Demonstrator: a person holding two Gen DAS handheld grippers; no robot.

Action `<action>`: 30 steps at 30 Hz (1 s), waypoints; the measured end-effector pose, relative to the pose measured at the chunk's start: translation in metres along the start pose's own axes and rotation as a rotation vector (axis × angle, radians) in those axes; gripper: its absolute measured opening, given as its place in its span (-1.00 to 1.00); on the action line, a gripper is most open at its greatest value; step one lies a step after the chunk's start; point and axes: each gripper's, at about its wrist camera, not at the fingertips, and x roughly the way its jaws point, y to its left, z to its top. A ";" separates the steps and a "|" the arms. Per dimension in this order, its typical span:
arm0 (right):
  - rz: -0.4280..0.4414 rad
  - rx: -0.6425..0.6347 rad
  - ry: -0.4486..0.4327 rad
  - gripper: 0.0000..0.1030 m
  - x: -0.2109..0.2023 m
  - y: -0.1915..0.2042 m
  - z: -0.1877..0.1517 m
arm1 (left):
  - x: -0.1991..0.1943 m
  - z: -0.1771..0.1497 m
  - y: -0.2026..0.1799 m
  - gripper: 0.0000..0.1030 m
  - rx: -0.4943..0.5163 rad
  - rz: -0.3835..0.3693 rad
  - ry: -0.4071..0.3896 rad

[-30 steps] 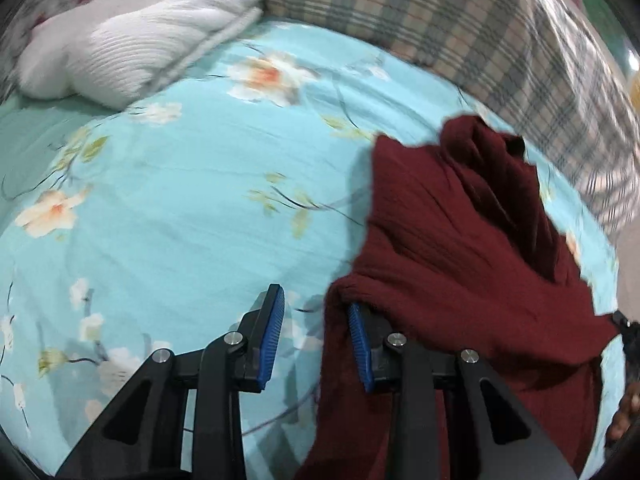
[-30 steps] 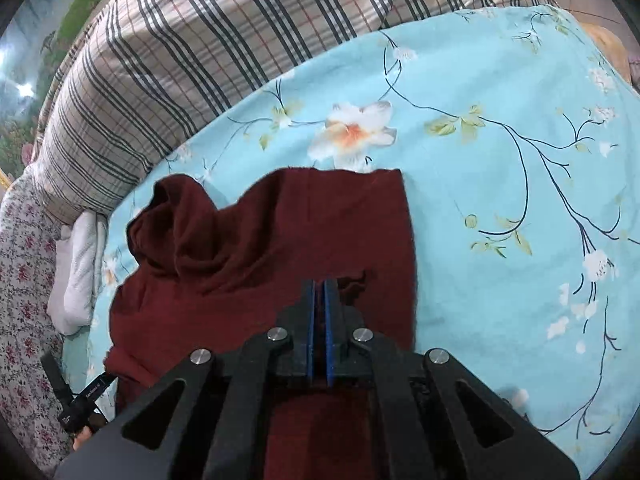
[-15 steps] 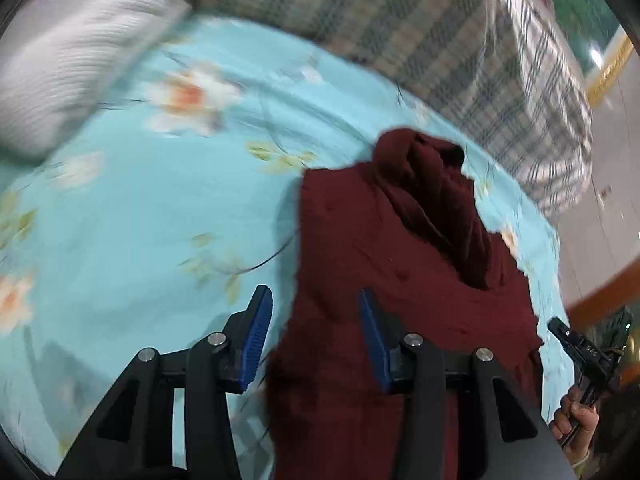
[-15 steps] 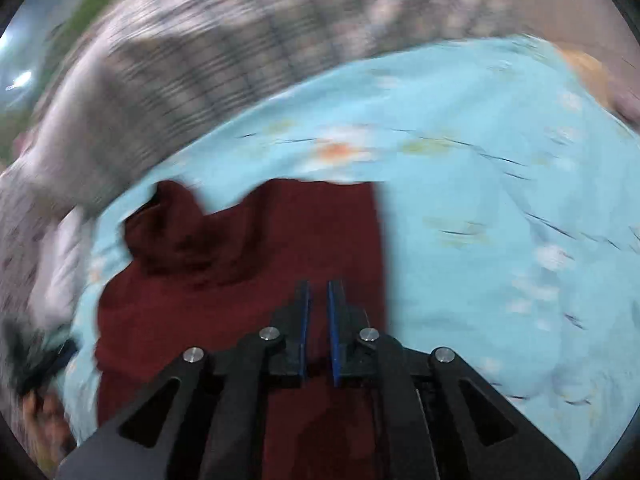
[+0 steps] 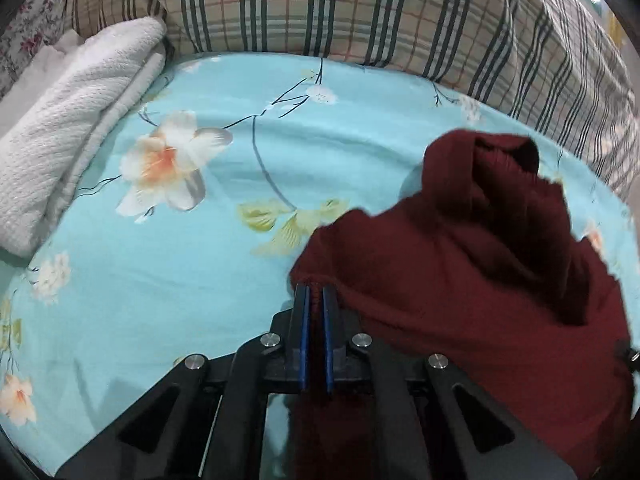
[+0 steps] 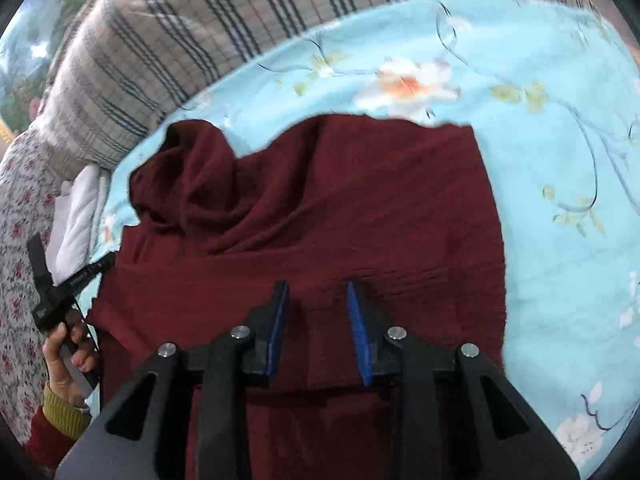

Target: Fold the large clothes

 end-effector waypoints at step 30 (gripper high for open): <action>0.154 0.011 -0.034 -0.25 -0.040 0.029 0.004 | -0.076 -0.023 -0.005 -0.33 -0.080 -0.363 0.109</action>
